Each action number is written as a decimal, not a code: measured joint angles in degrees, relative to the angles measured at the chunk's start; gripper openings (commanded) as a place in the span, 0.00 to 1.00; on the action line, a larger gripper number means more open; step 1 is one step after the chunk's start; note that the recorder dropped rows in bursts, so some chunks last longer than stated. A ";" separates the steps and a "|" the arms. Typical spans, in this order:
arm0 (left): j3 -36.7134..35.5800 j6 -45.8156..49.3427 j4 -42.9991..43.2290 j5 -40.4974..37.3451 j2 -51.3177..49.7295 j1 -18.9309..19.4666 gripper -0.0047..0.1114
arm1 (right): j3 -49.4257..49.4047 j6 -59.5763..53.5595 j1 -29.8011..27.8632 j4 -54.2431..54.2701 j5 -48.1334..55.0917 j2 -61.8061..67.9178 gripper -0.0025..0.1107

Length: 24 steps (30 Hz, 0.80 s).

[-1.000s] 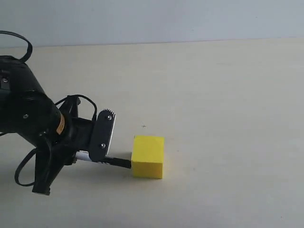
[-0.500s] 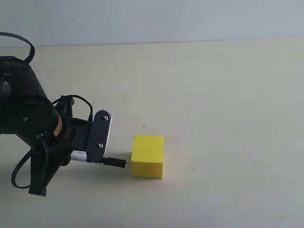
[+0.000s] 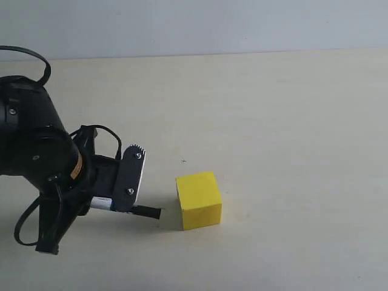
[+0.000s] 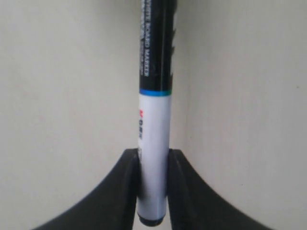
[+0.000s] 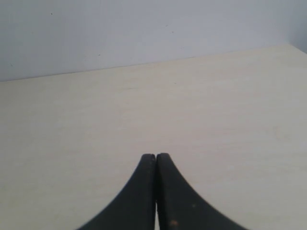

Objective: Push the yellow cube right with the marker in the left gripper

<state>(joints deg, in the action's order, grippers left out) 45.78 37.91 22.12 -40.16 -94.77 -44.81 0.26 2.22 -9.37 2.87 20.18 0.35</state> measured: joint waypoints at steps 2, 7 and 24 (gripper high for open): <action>0.00 -0.91 0.79 0.11 0.00 0.64 0.04 | 0.00 0.00 0.00 0.00 0.00 0.00 0.02; 0.00 -1.70 1.20 6.60 0.00 0.75 0.04 | 0.00 0.00 0.00 0.00 0.00 0.00 0.02; 0.00 -4.70 7.99 -0.43 0.00 0.97 0.04 | 0.00 0.00 0.00 0.00 0.00 0.00 0.02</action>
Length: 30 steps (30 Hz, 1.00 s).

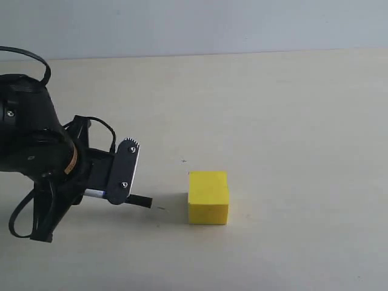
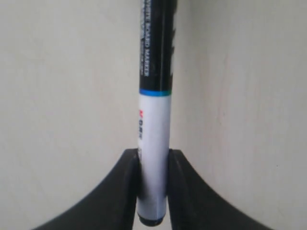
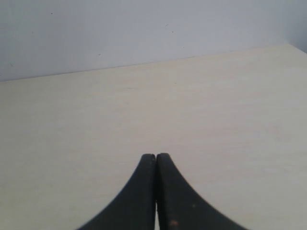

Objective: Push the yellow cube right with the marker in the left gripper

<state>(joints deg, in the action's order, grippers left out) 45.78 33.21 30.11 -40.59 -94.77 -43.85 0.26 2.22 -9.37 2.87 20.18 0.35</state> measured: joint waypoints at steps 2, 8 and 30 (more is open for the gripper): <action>0.00 -0.81 0.79 -0.22 0.00 0.69 0.04 | 0.00 0.00 0.00 0.00 0.00 0.00 0.02; 0.00 -1.55 -1.88 -0.11 0.00 1.55 0.04 | 0.00 0.00 0.00 0.00 0.00 0.00 0.02; 0.00 -5.58 -5.41 -3.86 0.00 13.66 0.04 | 0.00 0.00 0.00 0.00 0.00 0.00 0.02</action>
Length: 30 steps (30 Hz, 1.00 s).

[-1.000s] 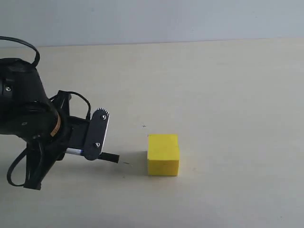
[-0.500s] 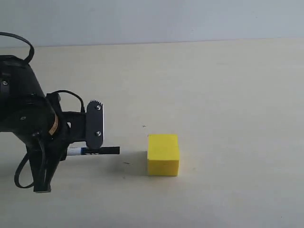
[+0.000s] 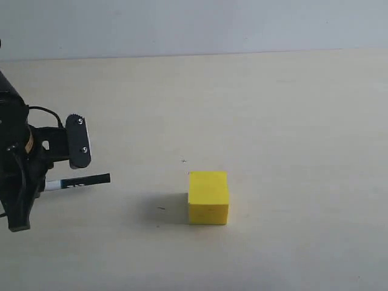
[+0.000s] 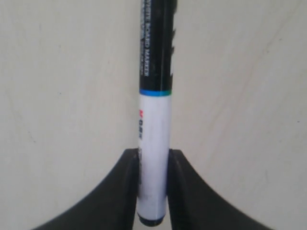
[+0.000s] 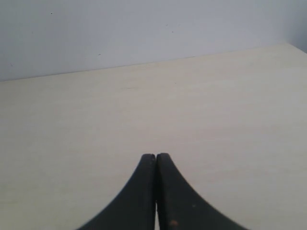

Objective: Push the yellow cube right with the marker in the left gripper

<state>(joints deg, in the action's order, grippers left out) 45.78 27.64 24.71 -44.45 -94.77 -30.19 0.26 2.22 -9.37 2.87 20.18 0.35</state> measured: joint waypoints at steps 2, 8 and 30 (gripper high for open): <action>0.00 1.18 -0.52 0.00 0.00 0.00 0.04 | 0.00 0.00 0.00 0.00 0.00 0.00 0.02; 0.00 1.97 -0.87 0.82 0.00 -4.53 0.04 | 0.00 0.00 0.00 0.00 0.00 0.00 0.02; 15.26 -4.15 -2.86 -9.07 -10.83 -20.05 0.04 | 0.00 0.00 0.00 0.00 0.00 0.00 0.02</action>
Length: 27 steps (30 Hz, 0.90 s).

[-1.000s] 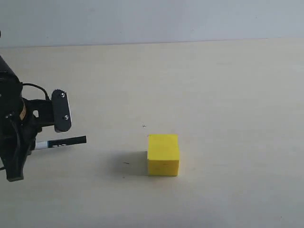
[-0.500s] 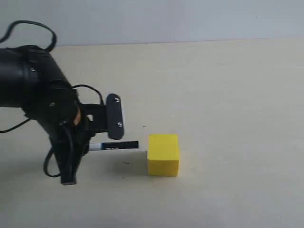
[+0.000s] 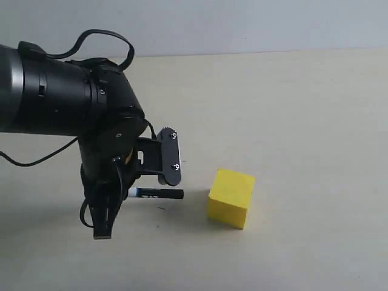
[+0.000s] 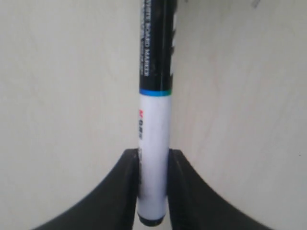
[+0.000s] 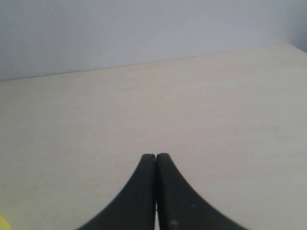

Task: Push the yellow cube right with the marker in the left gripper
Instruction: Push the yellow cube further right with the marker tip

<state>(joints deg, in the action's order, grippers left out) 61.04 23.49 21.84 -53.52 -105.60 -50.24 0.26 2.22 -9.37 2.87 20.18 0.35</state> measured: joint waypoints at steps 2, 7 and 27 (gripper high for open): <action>0.35 2.26 -1.91 3.03 -0.56 -2.44 0.04 | 0.00 0.00 0.00 0.00 0.00 0.00 0.02; 4.05 2.36 -3.14 5.27 -2.76 -6.06 0.04 | 0.00 0.00 0.00 0.00 0.00 0.00 0.02; 7.17 -1.61 -2.75 6.84 -6.04 -6.44 0.04 | 0.00 0.00 0.00 0.00 0.12 0.00 0.02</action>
<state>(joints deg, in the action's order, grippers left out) 68.21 21.88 19.09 -46.69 -111.64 -56.68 0.26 2.22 -9.37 2.87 20.30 0.35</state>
